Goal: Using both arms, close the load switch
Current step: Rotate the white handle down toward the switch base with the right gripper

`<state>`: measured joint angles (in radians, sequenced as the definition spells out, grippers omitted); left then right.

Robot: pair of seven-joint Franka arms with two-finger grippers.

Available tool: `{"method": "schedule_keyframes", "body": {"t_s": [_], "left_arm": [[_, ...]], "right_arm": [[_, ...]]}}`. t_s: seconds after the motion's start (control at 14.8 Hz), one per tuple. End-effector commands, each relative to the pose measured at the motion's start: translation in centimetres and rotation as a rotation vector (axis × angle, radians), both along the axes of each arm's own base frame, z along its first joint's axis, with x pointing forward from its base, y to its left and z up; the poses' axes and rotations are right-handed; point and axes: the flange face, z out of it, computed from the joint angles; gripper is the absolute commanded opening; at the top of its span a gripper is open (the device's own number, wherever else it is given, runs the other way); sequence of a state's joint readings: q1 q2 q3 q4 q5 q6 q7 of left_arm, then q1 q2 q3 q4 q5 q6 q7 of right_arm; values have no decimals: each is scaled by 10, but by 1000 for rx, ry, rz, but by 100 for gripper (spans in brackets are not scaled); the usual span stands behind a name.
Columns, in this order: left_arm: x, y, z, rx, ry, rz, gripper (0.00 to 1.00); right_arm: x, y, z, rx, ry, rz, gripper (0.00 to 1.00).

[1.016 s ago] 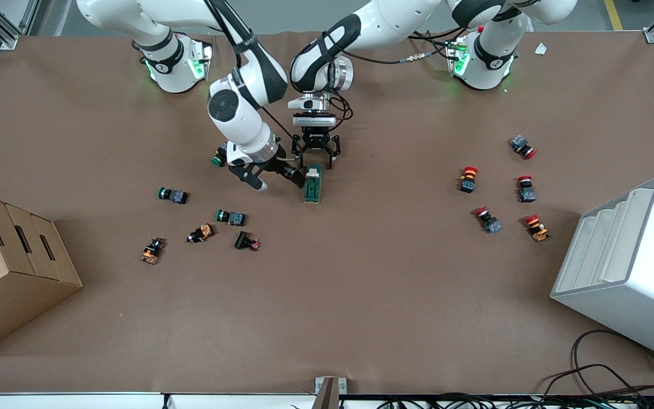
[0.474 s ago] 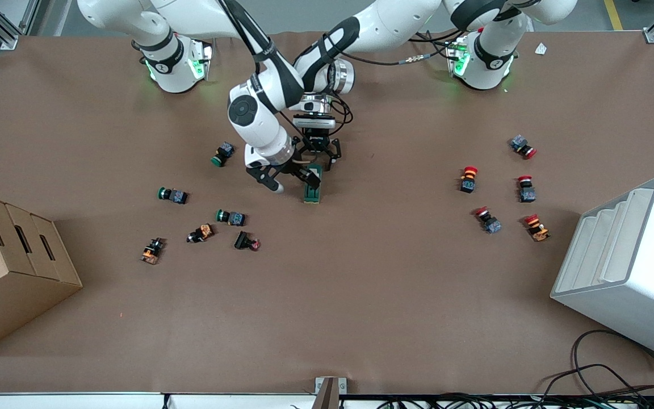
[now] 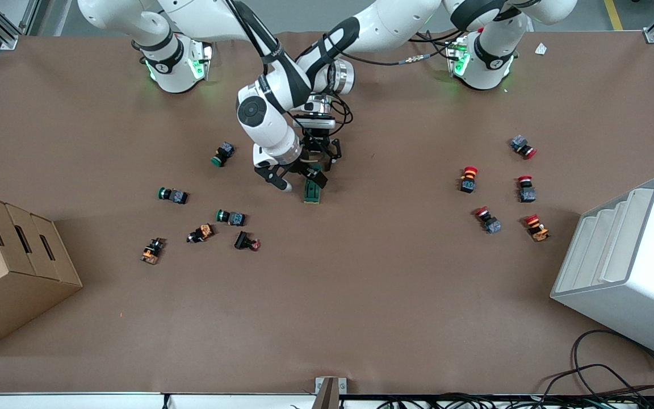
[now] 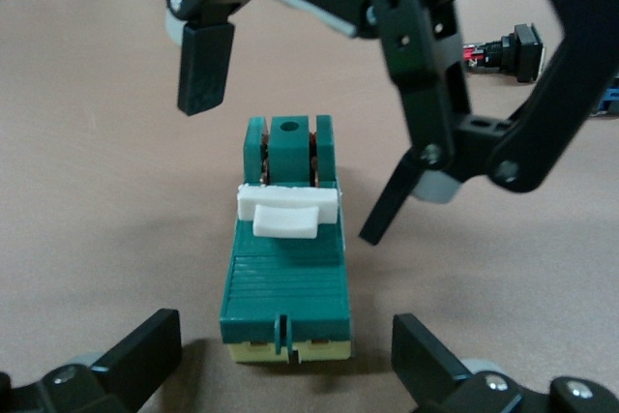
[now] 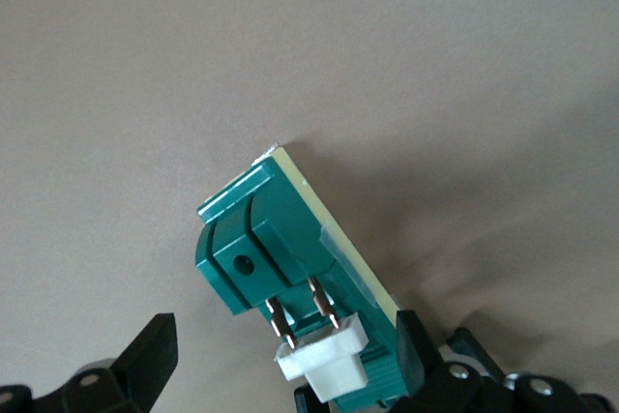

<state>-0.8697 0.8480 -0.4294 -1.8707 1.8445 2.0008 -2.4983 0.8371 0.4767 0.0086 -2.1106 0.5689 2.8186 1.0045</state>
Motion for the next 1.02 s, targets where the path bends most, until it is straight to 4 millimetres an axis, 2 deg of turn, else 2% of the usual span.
{"method": "schedule_keyframes", "body": {"t_s": [0.0, 0.47, 0.95], "left_arm": [[-3, 8, -35, 28, 25, 5, 98], [-2, 11, -43, 46, 4, 17, 99], [-4, 13, -45, 52, 4, 15, 99]], "right_arm": [[-1, 12, -3, 22, -11, -16, 100], [-8, 21, -7, 41, -3, -44, 100], [25, 18, 15, 77, 18, -71, 100]]}}
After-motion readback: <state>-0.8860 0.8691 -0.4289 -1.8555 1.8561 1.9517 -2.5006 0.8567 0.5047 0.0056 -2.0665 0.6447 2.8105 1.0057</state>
